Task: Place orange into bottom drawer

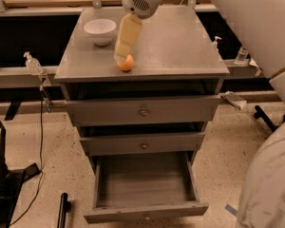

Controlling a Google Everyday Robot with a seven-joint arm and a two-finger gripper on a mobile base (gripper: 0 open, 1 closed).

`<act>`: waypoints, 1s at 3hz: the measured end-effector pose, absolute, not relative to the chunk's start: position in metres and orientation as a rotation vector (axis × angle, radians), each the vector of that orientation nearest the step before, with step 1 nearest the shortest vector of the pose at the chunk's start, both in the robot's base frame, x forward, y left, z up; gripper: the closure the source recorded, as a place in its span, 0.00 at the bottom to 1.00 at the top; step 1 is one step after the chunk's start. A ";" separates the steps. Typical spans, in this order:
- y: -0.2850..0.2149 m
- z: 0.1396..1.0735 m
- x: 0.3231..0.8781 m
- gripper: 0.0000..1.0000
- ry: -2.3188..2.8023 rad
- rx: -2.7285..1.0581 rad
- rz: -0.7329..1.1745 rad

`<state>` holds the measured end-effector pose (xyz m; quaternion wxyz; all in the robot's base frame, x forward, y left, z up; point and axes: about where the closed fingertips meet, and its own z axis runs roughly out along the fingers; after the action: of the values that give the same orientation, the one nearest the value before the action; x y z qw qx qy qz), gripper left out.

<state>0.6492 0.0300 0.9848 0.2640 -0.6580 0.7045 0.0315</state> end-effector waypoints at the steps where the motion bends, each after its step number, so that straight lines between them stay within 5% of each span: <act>1: 0.012 0.917 0.678 0.00 1.972 -1.639 0.002; 3: 0.023 0.872 0.731 0.00 1.916 -1.411 0.121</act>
Offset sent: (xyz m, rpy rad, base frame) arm 0.0879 -0.0367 -0.1350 0.2181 -0.1277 -0.3185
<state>0.7308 0.0230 0.8715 0.3704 -0.5499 0.7471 0.0472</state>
